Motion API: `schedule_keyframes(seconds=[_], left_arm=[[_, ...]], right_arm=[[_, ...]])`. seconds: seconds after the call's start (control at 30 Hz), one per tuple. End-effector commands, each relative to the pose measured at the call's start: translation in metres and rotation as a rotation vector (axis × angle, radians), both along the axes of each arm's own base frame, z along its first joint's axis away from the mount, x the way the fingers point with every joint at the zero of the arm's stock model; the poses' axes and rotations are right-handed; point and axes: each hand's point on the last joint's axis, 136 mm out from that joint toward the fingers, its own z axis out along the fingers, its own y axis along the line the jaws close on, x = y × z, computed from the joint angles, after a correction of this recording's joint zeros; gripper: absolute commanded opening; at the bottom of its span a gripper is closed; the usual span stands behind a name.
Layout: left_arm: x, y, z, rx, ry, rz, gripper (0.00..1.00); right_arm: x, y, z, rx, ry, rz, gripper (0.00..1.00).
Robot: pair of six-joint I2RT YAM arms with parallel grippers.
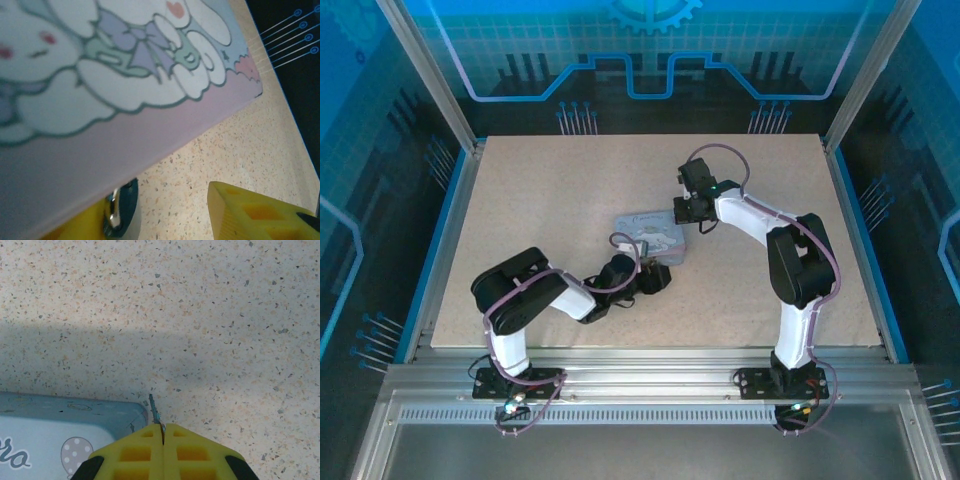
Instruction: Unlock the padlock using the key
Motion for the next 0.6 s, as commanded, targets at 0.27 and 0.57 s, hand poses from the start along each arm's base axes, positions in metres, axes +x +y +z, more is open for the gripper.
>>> schedule_keyframes(seconds=[0.27,0.57], left_arm=[[-0.0158,0.0264,-0.0434,0.12,0.128,0.021,0.19],[-0.019,0.0284,-0.0391,0.121,0.152,0.003,0.07]], right_arm=[[-0.0155,0.0083,-0.0045,0.007,0.031,0.02,0.0],[-0.0145,0.0048,-0.0022,0.005,0.021,0.018,0.0]])
